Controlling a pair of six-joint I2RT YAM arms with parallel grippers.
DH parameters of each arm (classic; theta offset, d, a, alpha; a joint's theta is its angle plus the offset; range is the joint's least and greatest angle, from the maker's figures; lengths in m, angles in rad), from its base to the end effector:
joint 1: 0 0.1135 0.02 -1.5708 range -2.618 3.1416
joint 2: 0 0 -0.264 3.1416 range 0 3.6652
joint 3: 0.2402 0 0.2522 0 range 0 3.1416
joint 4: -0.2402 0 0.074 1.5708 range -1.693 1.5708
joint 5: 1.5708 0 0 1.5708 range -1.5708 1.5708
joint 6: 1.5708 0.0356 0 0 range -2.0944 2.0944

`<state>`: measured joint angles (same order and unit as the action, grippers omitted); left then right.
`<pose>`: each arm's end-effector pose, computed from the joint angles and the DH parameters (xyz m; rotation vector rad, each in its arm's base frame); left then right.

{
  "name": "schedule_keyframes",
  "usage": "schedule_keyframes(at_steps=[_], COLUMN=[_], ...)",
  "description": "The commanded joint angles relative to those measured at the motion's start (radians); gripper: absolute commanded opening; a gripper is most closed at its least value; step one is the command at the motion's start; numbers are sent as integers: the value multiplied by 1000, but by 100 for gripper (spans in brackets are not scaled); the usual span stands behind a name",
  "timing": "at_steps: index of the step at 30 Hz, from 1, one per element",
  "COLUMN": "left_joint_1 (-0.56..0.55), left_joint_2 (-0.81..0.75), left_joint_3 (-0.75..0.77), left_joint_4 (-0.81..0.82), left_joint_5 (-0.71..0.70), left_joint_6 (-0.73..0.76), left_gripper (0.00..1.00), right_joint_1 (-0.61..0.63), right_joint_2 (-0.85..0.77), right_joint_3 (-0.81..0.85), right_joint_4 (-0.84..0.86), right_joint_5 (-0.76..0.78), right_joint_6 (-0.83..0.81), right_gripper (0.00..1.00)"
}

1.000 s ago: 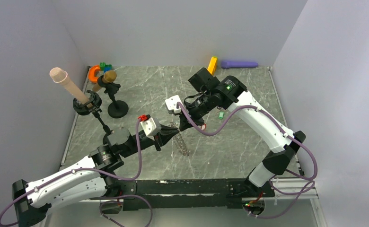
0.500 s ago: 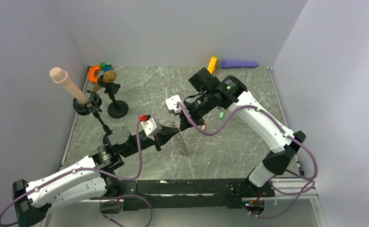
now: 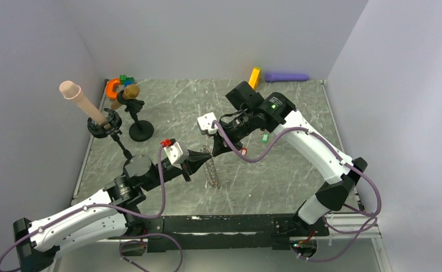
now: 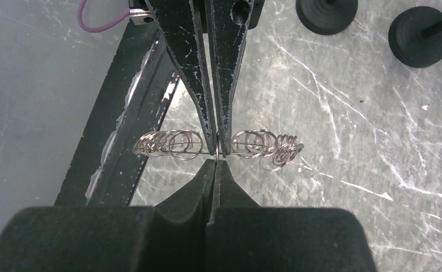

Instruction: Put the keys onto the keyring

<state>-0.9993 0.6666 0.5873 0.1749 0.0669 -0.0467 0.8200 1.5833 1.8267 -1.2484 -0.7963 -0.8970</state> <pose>0.0902 -0.1447 0.3276 0.7563 1.3422 -0.8909 0.1858 0.2364 0.4113 -1.9945 1.3373 0.9752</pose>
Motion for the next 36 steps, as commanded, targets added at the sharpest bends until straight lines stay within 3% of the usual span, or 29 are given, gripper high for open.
schedule_keyframes(at_steps=[1,16,23,28,36], left_joint_1=[-1,-2,-1,-1,-1], left_joint_2=[-3,16,-15,-37,-61], left_joint_3=[-17,-7,-26,-38,-46], left_joint_4=[50,66,57,47,24], left_joint_5=[-38,-13,-19,-22,-32], left_joint_6=[-23,-18,-19,-16,-10], left_gripper=[0,0,0,0,0], right_joint_1=[1,1,-11,-36,-75], right_joint_2=[-57,-61,-74,-90,-113], right_joint_3=[-14,-21,-18,-11,-10], right_joint_4=[23,41,33,14,-43], right_joint_5=[-54,-46,-47,-56,-93], right_joint_6=[28,44,55,43,0], right_gripper=[0,17,41,52,57])
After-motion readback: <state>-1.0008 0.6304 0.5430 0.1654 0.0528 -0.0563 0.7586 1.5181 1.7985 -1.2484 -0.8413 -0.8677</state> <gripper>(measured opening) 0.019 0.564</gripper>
